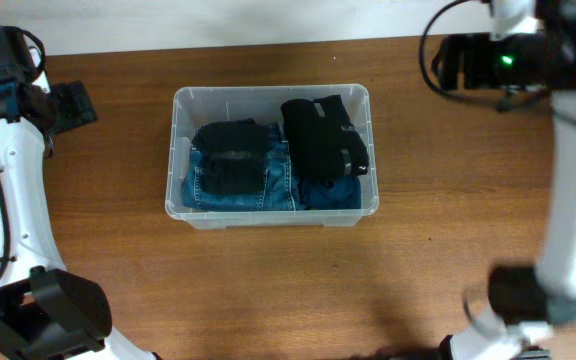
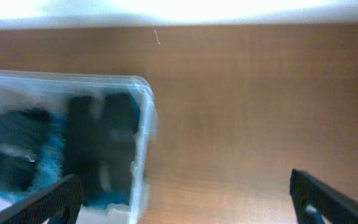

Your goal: Pack container

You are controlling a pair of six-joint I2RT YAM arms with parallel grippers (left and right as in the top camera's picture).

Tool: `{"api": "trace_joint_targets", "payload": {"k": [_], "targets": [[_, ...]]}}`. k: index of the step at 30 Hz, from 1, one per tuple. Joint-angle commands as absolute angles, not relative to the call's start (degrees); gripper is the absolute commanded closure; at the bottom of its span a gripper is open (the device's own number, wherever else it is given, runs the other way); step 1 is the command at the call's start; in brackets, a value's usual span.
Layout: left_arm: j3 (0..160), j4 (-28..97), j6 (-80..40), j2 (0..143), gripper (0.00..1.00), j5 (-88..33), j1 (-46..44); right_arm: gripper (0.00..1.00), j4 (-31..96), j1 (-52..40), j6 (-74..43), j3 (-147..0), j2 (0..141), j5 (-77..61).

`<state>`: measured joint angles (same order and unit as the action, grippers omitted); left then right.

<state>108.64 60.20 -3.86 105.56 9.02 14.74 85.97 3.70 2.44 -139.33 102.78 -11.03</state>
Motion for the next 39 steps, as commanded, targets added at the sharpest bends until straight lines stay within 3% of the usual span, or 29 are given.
{"api": "trace_joint_targets", "payload": {"k": [1, 3, 7, 8, 17, 30, 39], "targets": [[109.2, 60.2, -3.0, 106.0, 0.01, 8.6, 14.7, 0.02, 74.8, 3.4, 4.5, -124.8, 86.7, -15.6], [109.2, 60.2, -3.0, 106.0, 0.01, 8.6, 14.7, 0.02, 59.5, 3.4, 4.5, -106.2, 74.6, -16.9], [109.2, 60.3, -3.0, 106.0, 0.01, 8.6, 14.7, 0.01, 41.7, 3.4, 4.5, -80.9, 59.0, -17.5], [109.2, 60.2, -3.0, 106.0, 0.01, 8.6, 14.7, 0.02, 33.9, 3.4, 4.5, -68.0, 51.4, -17.4], [109.2, 60.2, -3.0, 106.0, 0.01, 8.6, 14.7, 0.02, 0.1, 3.4, 4.0, -23.9, 22.2, -17.9], [109.2, 60.3, -3.0, 106.0, 0.01, 8.6, 14.7, 0.02, -2.8, 3.4, 1.5, -1.3, 2.9, -17.4], [109.2, 60.2, -3.0, 106.0, 0.0, 8.6, 14.7, 0.02, 3.6, 3.3, -1.8, -0.3, 0.2, -10.7]]}}
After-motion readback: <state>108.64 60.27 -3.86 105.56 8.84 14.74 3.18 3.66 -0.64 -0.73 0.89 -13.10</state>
